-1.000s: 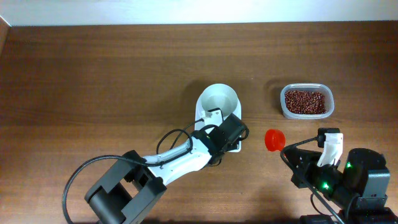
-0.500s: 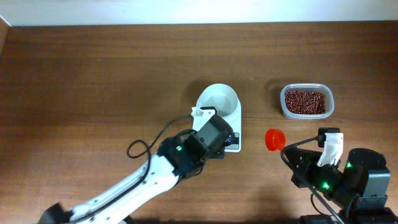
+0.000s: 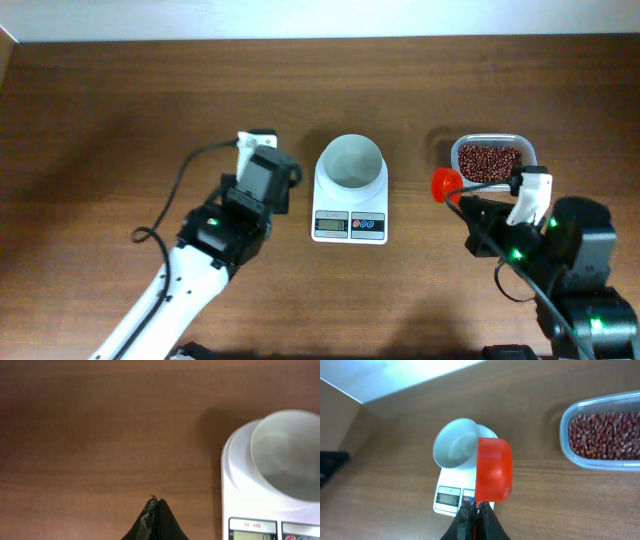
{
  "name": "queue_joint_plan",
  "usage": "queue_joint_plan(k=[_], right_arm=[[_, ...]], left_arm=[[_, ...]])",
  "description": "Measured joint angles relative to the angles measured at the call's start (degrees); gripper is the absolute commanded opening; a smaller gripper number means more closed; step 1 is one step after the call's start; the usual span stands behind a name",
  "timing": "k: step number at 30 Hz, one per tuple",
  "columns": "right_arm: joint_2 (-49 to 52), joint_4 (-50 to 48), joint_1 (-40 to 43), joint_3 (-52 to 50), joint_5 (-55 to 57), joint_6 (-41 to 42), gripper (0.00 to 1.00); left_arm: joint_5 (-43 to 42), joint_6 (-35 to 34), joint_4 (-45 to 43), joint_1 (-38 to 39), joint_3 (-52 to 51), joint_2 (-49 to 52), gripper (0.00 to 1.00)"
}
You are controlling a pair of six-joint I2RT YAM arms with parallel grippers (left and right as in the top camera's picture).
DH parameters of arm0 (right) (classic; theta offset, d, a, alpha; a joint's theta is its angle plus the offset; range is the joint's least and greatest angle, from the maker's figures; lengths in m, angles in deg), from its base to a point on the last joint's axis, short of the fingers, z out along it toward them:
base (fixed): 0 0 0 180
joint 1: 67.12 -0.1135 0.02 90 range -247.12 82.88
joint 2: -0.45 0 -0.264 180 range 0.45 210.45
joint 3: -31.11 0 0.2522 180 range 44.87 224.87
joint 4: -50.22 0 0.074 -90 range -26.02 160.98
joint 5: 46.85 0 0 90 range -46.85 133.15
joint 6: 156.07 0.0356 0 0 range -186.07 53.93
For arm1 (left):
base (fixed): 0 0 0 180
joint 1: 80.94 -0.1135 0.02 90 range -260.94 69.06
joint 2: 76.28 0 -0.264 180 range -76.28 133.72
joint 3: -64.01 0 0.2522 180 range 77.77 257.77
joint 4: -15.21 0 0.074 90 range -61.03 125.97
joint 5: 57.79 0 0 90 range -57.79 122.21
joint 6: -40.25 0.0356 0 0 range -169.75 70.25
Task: Scoop and weigh 50g on scale
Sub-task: 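Retract the left gripper beside the scale and hold the scoop still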
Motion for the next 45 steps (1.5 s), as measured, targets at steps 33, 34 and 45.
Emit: queue_joint_plan(k=[33, 34, 45], right_arm=[[2.3, 8.0, 0.0, 0.0, -1.7, 10.5, 0.04], [2.3, 8.0, 0.0, 0.0, -1.7, 10.5, 0.04], [2.3, 9.0, 0.0, 0.0, -1.2, 10.5, 0.04]], left_arm=[[-31.1, 34.9, 14.5, -4.9, 11.8, -1.1, 0.99], [-31.1, 35.5, 15.0, -4.9, 12.2, -1.1, 0.99], [-31.1, 36.9, 15.8, -4.9, 13.0, -1.1, 0.99]])
